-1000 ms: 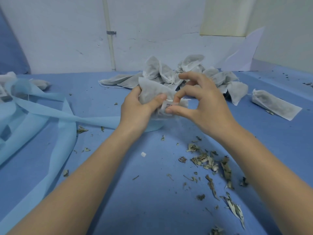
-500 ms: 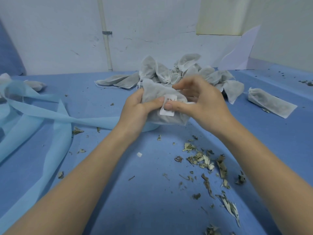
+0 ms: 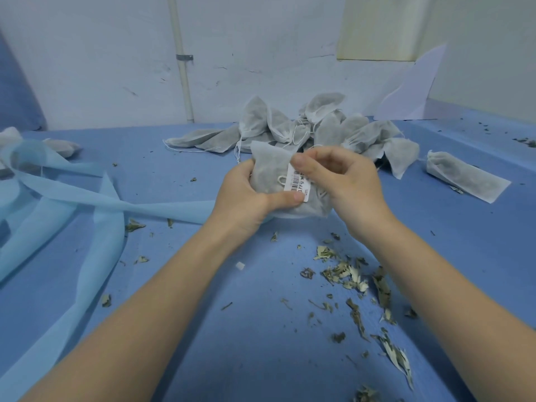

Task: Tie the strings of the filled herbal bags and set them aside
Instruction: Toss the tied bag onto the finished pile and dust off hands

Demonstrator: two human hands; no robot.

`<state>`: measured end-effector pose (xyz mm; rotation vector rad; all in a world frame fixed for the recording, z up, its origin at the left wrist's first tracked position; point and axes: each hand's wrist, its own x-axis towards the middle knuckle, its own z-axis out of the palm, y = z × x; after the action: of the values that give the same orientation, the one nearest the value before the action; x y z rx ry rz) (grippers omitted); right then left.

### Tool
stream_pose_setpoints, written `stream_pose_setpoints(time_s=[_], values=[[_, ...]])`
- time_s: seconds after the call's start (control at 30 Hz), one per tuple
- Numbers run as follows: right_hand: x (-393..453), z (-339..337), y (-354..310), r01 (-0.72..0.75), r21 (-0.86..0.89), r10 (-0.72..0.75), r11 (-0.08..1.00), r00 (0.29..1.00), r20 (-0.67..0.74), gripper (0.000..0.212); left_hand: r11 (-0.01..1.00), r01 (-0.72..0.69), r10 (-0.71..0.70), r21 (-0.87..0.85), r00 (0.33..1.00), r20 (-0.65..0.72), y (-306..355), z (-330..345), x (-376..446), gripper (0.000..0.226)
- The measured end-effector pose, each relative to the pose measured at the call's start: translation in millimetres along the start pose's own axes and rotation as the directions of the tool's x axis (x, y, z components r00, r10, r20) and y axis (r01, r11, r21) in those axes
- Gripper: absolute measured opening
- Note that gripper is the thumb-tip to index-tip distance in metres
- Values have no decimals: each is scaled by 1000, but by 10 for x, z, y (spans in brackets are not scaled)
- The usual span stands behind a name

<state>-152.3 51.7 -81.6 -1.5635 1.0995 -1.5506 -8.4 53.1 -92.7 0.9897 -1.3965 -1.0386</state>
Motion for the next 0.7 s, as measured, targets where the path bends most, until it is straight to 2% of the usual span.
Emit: stream_pose_setpoints(time_s=[0.13, 0.23, 0.3, 0.37, 0.43, 0.5, 0.6, 0.7], values=[[8, 38, 52, 39, -56, -46, 998, 991, -129, 12, 999, 11, -11, -35, 1000, 17, -15, 50, -20, 53], [0, 55, 74, 29, -117, -43, 993, 993, -111, 8, 994, 48, -49, -103, 999, -7, -17, 69, -17, 40], [-25, 34, 71, 23, -65, -21, 998, 1000, 19, 6, 978, 103, -114, -181, 992, -52, 1, 85, -7, 32], [-57, 18, 70, 2, -1, -2, 1000, 990, 144, 24, 961, 141, -183, -238, 969, -168, 18, 85, 17, 26], [-78, 41, 97, -18, 21, 15, 1000, 992, 128, 48, 953, 142, -222, -267, 927, -303, 30, 71, 47, 18], [-105, 120, 90, -38, 47, 35, 998, 997, 64, 55, 953, 140, -241, -268, 888, -391, 38, 43, 62, 16], [-127, 257, 91, -84, 149, 79, 985, 996, 41, 50, 955, 155, -257, -255, 862, -437, 63, 4, 58, 18], [-74, 376, 78, -216, 261, 218, 941, 976, 18, 40, 949, 176, -277, -263, 865, -418, 125, -86, 26, 20]])
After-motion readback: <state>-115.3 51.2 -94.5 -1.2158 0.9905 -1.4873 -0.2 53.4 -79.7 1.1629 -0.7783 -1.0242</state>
